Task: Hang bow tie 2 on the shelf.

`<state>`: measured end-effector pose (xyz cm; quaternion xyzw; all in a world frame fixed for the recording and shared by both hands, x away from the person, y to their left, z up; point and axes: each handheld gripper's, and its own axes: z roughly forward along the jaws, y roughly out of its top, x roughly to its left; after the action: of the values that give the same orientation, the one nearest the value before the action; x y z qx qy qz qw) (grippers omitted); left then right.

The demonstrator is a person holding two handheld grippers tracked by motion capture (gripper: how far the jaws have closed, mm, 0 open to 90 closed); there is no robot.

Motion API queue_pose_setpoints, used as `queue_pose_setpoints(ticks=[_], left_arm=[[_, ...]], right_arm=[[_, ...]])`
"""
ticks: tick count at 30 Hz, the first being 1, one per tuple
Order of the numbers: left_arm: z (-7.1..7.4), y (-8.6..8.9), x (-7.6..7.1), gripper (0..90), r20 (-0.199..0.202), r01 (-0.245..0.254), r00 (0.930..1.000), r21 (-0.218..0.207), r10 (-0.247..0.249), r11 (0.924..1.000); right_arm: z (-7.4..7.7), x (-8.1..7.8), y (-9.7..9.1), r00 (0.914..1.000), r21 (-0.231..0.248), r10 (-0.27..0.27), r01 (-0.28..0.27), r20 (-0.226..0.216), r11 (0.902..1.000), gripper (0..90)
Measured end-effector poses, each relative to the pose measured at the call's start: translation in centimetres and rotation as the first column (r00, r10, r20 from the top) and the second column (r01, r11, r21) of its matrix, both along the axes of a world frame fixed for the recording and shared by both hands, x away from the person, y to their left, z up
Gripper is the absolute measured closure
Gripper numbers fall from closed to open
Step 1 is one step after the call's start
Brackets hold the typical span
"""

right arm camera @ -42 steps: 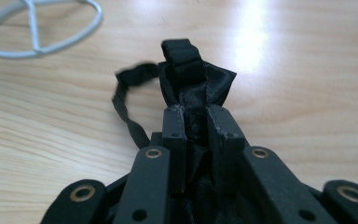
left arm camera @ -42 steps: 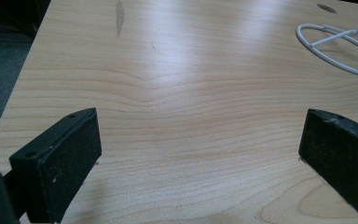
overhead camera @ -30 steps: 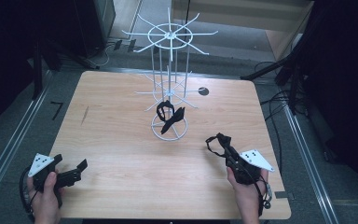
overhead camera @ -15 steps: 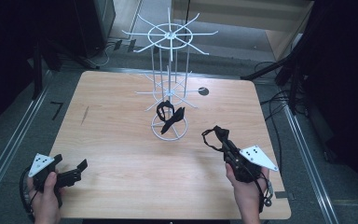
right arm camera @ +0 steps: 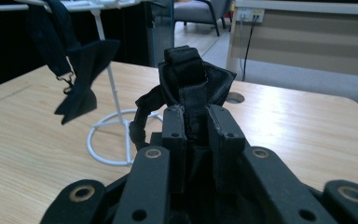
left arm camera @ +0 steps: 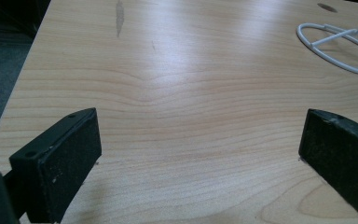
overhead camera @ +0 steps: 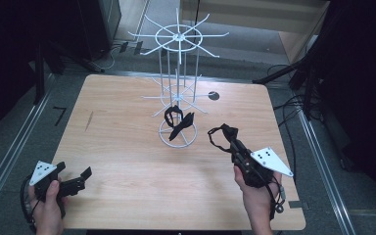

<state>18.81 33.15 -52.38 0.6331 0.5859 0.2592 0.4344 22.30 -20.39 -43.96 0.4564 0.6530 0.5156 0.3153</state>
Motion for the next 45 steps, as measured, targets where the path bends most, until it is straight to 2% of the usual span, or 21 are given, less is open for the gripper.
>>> queue_pose_setpoints(ticks=[15,27,45], left_arm=[[0.0,0.0,0.0,0.0,-0.001,0.001,1.0000,0.000,-0.001,1.0000],[0.0,0.0,0.0,0.0,-0.001,0.002,1.0000,0.001,-0.002,1.0000],[0.0,0.0,0.0,0.0,-0.001,0.001,1.0000,0.003,-0.001,1.0000]], right_arm=[[1.5,-0.4,1.2,0.9986,0.019,0.033,-0.034,0.041,0.9992,78.6],[3.0,-0.6,1.8,0.9943,0.025,0.060,-0.063,0.088,0.9977,78.5],[4.5,-0.7,2.5,0.9881,0.038,0.086,-0.091,0.128,0.9951,78.4]])
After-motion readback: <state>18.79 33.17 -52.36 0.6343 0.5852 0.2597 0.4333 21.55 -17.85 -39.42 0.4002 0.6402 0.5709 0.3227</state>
